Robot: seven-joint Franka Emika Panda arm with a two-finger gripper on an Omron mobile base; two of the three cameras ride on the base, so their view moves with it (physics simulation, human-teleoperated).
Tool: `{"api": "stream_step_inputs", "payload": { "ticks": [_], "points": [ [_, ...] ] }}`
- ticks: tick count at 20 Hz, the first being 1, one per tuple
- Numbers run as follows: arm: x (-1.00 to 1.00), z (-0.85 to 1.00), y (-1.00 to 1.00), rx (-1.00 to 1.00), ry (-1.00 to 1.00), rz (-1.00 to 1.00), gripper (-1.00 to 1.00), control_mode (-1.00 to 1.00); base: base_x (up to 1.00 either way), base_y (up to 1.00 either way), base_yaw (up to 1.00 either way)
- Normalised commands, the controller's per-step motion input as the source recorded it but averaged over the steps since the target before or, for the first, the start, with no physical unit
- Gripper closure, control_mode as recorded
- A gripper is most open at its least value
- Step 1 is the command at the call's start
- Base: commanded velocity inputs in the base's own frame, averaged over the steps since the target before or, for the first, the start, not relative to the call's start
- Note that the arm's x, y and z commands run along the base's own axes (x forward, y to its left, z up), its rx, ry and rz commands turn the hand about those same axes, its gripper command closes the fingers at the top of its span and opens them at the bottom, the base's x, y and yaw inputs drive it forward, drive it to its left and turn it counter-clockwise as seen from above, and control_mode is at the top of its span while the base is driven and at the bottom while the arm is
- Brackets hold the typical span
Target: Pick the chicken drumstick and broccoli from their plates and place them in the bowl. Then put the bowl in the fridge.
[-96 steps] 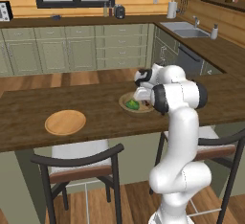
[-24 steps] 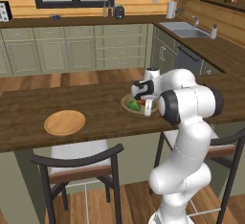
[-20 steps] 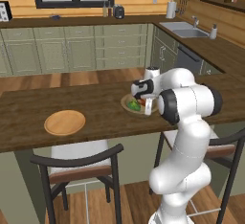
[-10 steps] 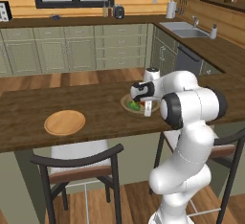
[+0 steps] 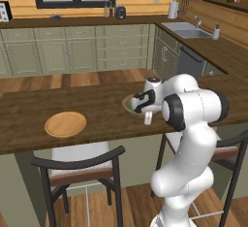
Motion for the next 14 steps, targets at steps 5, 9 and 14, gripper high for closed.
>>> {"api": "stream_step_inputs", "payload": {
  "ticks": [5, 9, 14],
  "points": [
    [0.22, -0.21, 0.00, 0.00, 0.00, 0.00, -1.00, -1.00, 0.00, 0.00, 0.00],
    [0.04, -0.39, 0.00, 0.00, 0.00, 0.00, -1.00, -1.00, 0.00, 0.00, 0.00],
    [0.15, -0.17, 0.00, 0.00, 0.00, 0.01, 1.00, -1.00, 0.00, 0.00, 0.00]
  ]
}}
